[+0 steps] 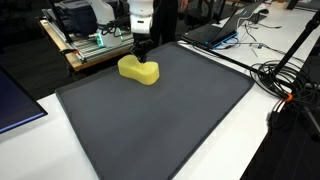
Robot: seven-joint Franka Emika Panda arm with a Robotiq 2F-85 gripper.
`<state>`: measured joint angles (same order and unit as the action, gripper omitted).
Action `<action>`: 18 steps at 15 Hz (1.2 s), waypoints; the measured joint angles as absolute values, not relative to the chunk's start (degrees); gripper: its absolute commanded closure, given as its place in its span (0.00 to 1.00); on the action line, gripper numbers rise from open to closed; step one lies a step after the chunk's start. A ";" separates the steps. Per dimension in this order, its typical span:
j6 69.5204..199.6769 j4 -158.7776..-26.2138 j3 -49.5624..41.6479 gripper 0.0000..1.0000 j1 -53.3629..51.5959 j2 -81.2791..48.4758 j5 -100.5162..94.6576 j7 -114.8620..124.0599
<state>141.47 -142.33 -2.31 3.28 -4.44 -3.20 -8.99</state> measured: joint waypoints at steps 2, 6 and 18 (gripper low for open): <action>140.79 -141.67 -2.31 0.97 3.59 -5.24 -1.59 -10.72; 138.45 -139.79 -2.32 0.97 3.94 -6.84 0.77 -14.30; 135.30 -136.73 -2.32 0.97 5.42 -10.00 3.31 -18.37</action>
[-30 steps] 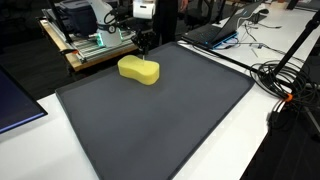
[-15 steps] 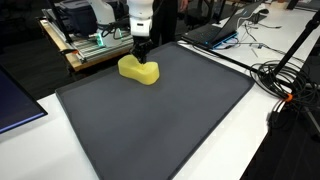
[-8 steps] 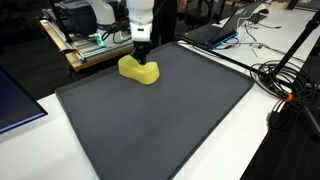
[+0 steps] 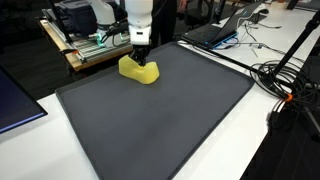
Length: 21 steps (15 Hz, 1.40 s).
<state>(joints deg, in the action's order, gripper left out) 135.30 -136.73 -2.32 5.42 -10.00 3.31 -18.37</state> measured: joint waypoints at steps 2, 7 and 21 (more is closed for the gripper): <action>135.27 -136.62 -2.32 0.97 5.54 -10.22 3.46 -18.50; 135.26 -136.48 -2.32 0.97 5.69 -10.66 3.87 -18.54; 135.25 -137.52 -1.42 0.97 4.45 -8.26 3.54 -17.48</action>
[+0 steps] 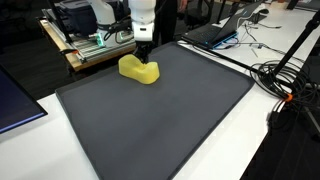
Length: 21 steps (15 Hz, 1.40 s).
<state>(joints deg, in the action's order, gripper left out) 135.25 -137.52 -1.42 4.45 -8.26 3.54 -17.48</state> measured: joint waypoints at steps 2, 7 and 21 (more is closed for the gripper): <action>135.25 -138.86 -1.06 0.97 3.19 -6.07 1.26 -15.27; 135.14 -142.27 0.77 0.97 0.08 -0.08 -3.13 -8.23; 131.80 -144.10 7.93 0.97 -2.54 9.01 -11.27 11.47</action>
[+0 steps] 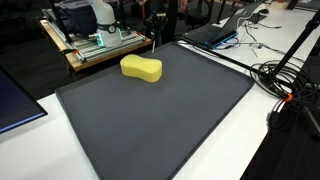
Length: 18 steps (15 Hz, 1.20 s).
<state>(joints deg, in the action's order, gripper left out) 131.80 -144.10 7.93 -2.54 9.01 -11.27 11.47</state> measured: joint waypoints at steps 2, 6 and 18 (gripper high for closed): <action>131.21 -143.45 9.45 0.97 -2.55 7.82 -14.41 17.84; 127.89 -140.79 11.55 0.97 -2.75 2.88 -23.84 30.09; 111.10 -127.49 9.73 0.97 -12.77 -16.97 -36.64 47.01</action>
<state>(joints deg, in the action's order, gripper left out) 111.10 -127.49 9.73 -12.77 -16.97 -36.64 47.01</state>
